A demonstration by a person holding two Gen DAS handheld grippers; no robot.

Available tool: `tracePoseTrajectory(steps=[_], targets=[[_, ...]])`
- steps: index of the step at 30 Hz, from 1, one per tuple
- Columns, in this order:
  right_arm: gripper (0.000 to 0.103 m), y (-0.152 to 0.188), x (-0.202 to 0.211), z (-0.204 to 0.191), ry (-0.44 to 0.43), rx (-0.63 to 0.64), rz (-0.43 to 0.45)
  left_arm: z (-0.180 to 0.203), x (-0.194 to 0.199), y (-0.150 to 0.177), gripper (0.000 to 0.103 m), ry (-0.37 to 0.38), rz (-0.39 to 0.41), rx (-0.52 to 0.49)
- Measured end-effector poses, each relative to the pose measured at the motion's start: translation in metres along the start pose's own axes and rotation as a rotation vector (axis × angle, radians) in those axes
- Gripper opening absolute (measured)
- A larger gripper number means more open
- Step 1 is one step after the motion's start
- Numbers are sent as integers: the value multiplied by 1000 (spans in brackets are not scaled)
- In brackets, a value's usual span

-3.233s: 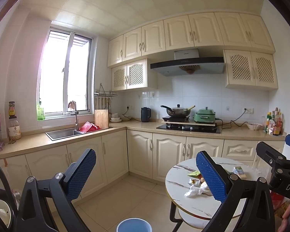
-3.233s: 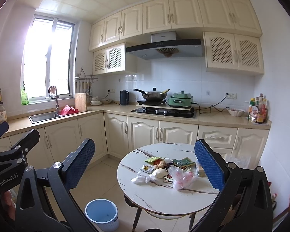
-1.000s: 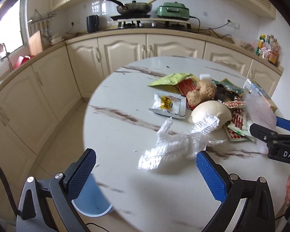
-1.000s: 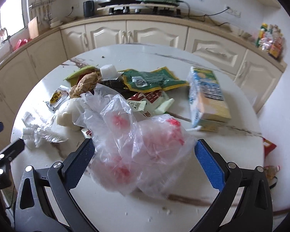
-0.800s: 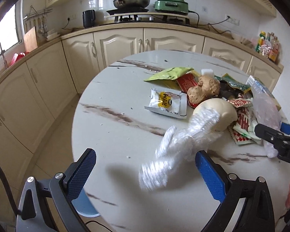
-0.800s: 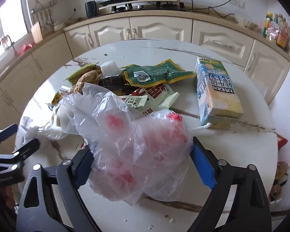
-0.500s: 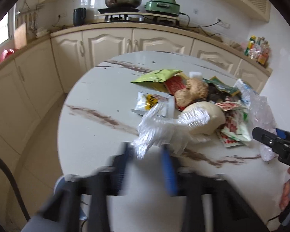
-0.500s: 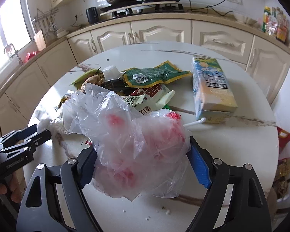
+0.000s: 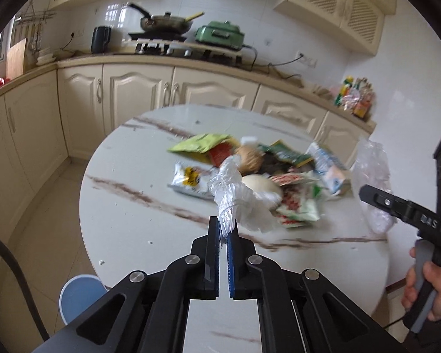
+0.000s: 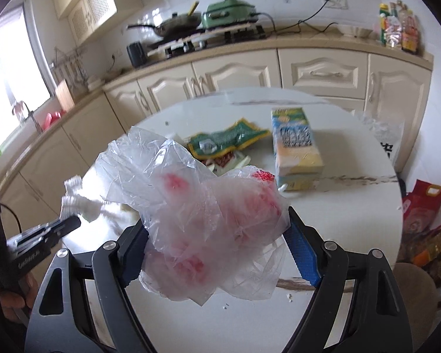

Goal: Collect trash
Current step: 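Carry the bag and wrapper to the blue bin and open both grippers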

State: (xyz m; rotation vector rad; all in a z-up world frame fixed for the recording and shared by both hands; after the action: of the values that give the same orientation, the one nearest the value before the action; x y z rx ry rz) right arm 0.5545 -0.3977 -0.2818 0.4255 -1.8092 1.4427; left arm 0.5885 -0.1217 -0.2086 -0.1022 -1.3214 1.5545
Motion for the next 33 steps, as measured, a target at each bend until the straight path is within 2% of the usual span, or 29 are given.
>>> tracePoseTrajectory(steps=[5,11,14,17,22,23,24,28,30,33], targets=[[82,-9,19,3,-11,-27,44,19,34,3,0,38,38,-23],[82,-15,39,-31,-58,22,76,19,88,16,0,-3,92,-34],[83,-12,46,-83,-124,96,85,1,121,25,1,-63,120,-10],[83,-4,45,-141,-199,174,74,-28,151,37,1,-153,138,31],[83,32,35,-270,-341,324,24,-107,204,74,1,-375,129,123],[83,40,34,-285,-356,343,21,-122,210,81,1,-401,120,150],[83,51,28,-315,-380,382,7,-143,219,95,1,-426,110,198],[83,91,-4,-388,-388,473,-40,-194,227,134,1,-508,52,310],[83,109,-25,-408,-373,505,-67,-216,221,160,1,-493,8,374],[83,135,-72,-439,-299,577,-98,-246,201,191,1,-465,-66,441]])
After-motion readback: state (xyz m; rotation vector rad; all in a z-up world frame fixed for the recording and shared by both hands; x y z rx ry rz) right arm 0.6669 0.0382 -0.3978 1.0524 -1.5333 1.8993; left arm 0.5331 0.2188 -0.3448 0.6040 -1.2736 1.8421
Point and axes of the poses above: each gripper's, at about its wrist camera, not at the fingertips, and x roughly against the way its jaws point, z to its right, y to its underside, the point moved 7 cm from there along -x, roughly the way its jaws point, and after that the axes turned 14 degrees about y, right-handed, at the moved point
